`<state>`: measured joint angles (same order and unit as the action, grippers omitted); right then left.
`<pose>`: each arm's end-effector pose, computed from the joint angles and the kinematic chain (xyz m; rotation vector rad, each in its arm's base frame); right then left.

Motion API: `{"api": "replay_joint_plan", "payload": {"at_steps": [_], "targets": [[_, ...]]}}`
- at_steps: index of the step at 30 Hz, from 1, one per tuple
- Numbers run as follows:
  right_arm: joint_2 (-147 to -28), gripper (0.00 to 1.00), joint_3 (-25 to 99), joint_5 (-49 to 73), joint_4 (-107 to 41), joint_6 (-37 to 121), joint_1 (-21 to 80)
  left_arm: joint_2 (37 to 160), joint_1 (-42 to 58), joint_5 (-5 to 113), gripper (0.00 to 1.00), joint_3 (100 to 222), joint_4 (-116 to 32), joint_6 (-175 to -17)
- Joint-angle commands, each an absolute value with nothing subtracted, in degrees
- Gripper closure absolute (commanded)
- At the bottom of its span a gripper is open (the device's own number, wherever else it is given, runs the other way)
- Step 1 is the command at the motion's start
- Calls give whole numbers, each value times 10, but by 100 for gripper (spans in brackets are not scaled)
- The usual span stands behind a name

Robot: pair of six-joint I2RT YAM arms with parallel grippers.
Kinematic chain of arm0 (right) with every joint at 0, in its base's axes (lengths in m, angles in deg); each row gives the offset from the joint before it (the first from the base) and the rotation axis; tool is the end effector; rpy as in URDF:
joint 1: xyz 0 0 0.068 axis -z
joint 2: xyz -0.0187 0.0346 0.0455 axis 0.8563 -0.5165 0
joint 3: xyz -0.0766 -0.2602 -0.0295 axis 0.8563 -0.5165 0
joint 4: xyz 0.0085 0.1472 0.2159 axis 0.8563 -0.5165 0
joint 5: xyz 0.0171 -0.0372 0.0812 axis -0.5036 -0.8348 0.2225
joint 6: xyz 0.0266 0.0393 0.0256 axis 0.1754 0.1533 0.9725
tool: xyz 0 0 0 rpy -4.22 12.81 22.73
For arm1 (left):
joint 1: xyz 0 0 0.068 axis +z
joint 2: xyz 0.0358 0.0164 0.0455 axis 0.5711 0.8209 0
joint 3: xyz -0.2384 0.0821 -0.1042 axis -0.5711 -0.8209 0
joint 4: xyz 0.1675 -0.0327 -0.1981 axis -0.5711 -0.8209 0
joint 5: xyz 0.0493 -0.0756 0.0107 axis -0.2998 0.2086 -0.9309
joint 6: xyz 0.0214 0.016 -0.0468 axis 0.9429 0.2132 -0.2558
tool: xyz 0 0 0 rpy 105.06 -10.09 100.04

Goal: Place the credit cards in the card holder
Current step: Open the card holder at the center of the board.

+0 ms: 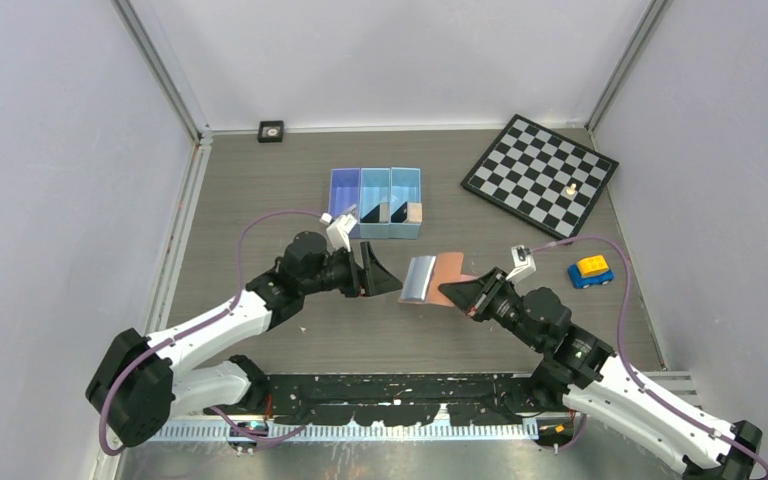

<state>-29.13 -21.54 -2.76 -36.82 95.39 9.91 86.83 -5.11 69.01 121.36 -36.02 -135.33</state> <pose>0.0909 0.0981 0.2318 0.2835 1.9138 1.2463 0.1762 -0.1660 0.2338 0.0993 2.2283 -1.3637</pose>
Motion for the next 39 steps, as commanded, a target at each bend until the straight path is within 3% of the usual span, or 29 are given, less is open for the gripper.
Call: {"api": "replay_joint_plan", "payload": {"at_steps": [1, 36, 39], "targets": [[-272, 100, -189, 4, -295, 918, 99, 867, -47, 744, 27, 1225, -320, -1374], [-270, 100, -160, 64, -188, 932, 99, 914, -42, 838, 28, 1181, -50, -1542], [-272, 100, -169, 55, -198, 932, 99, 907, -42, 838, 33, 1180, -43, -1545]]}}
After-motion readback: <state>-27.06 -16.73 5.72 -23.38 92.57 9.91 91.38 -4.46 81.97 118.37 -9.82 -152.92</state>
